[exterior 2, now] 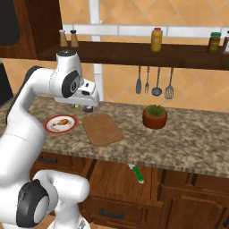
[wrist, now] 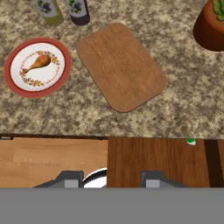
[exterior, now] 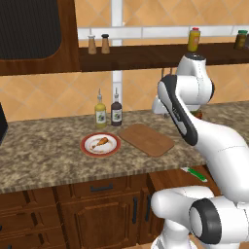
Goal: Pick up the knife from the drawer and place it on the cutting board. Then place the meat from the plate to the cutting board.
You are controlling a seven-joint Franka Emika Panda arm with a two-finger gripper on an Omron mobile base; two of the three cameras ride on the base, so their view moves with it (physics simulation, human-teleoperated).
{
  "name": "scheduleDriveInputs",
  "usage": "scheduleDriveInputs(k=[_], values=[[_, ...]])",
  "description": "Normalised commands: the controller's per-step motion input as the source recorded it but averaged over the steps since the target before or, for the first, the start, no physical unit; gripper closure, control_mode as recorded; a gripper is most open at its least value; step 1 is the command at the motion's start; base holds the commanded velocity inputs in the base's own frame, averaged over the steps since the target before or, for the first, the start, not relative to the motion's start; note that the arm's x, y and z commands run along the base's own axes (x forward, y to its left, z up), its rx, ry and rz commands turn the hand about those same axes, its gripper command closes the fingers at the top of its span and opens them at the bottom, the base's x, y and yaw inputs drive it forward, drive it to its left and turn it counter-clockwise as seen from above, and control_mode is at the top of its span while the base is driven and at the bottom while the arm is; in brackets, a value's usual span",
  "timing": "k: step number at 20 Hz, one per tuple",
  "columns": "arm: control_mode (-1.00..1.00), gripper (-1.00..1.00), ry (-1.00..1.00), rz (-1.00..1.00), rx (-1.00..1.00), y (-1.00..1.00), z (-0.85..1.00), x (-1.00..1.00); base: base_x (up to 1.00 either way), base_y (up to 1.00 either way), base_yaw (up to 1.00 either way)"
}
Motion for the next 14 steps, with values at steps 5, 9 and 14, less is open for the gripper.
scheduleDriveInputs(k=[5, 9, 14], values=[[-1.00, -1.00, 0.03, 0.00, 0.00, -0.01, -0.06, -0.42, 0.00, 0.00, 0.00], [-1.00, -1.00, 0.01, 0.00, 0.02, -0.02, -0.28, -0.91, 0.00, 0.00, 0.00], [-1.00, -1.00, 0.00, 0.00, 0.05, -0.09, -0.46, -0.61, 0.00, 0.00, 0.00]])
